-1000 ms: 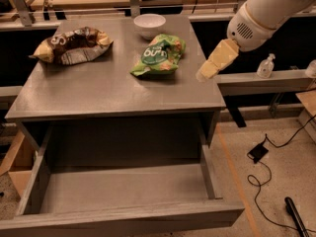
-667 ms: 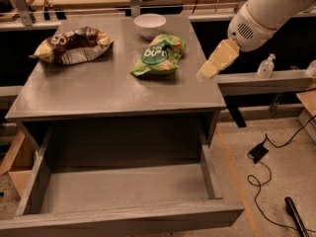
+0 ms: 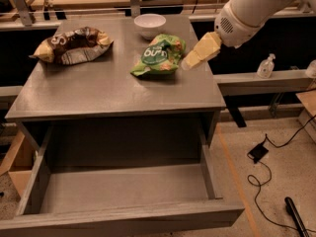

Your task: Place green rice chip bag into top drawer

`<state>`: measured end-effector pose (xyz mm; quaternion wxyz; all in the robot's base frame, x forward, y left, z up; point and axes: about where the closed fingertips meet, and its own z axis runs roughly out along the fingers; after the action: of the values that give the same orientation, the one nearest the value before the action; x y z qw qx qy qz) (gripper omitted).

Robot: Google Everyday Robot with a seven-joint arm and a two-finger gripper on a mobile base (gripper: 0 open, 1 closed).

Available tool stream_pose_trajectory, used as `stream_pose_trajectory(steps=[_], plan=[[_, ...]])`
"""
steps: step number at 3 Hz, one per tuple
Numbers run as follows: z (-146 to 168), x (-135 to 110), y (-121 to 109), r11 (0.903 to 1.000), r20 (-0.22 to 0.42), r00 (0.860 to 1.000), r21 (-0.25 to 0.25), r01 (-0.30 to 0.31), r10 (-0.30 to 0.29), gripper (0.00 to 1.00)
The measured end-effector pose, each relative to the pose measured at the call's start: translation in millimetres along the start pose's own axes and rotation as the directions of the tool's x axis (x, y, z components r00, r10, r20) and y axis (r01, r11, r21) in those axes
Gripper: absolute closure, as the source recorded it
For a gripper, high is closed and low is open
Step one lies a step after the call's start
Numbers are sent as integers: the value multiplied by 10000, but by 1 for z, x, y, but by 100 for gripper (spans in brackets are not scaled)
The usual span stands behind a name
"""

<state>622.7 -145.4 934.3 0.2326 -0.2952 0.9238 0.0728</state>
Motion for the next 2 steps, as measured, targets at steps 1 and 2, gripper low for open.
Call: stream_pose_trajectory(steps=[1,2], plan=[[19,-17,1,9951,216,9955,319,-934,927,0],[44,-32,-3,9860,457,9897,916,-1395,1357,0]])
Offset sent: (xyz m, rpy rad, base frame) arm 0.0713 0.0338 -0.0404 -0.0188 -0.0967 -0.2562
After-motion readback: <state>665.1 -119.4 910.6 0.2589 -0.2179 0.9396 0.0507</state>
